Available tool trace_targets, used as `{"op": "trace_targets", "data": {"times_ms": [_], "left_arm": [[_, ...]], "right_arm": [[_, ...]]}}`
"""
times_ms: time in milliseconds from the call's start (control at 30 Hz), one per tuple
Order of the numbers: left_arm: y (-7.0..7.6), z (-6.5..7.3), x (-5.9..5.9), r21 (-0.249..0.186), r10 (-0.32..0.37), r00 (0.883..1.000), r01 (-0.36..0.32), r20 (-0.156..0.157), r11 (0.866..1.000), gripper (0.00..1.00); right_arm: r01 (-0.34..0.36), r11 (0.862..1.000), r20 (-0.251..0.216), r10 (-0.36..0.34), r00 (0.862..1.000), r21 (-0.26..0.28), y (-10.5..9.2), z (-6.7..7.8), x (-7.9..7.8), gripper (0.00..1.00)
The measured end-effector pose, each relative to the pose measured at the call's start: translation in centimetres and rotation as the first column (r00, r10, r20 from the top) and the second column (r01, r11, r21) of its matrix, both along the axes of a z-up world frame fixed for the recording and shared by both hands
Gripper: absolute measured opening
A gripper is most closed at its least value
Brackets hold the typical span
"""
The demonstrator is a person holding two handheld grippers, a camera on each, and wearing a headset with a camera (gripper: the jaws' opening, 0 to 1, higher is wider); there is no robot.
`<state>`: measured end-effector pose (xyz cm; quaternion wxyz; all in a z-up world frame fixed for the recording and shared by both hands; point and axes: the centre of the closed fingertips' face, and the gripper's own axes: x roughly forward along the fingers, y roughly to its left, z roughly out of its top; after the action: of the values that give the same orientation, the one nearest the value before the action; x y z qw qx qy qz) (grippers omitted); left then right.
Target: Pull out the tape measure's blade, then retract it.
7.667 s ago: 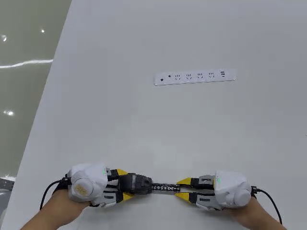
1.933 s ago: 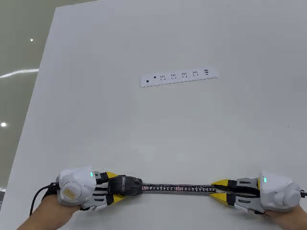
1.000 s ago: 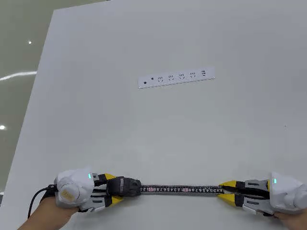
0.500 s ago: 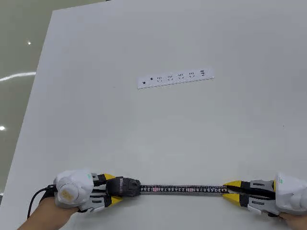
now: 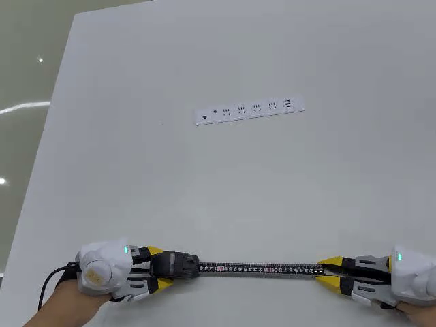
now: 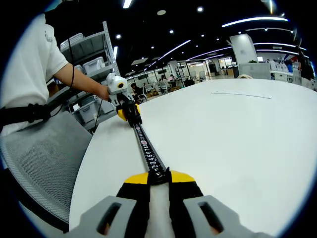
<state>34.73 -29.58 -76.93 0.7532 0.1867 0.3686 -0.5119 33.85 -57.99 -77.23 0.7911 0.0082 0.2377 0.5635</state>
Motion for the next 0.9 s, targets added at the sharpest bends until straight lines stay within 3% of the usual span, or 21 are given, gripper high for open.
{"op": "trace_targets", "data": {"times_ms": [233,667,800,900], "left_arm": [[-0.01,0.0,-0.01,0.004,-0.002,1.0,0.002,0.008,1.0,0.31],[-0.03,-0.09,-0.02,-0.003,0.015,1.0,-0.015,0.0,1.0,0.32],[0.1,-0.37,-0.07,0.005,0.035,0.999,-0.035,-0.012,0.999,0.33],[0.13,-0.43,-0.07,0.014,0.027,1.0,-0.027,-0.005,1.0,0.32]], "right_arm": [[-0.005,1.0,-0.016,0.005,1.0,-0.002,0.09,0.32,-0.27,0.13],[-0.015,0.999,0.009,0.015,1.0,-0.032,0.06,0.18,-0.3,0.16],[-0.023,0.999,0.014,0.024,1.0,-0.043,0.13,0.12,-0.54,0.18],[-0.018,0.999,0.01,0.018,1.0,-0.041,0.14,0.1,-0.68,0.19]]}}
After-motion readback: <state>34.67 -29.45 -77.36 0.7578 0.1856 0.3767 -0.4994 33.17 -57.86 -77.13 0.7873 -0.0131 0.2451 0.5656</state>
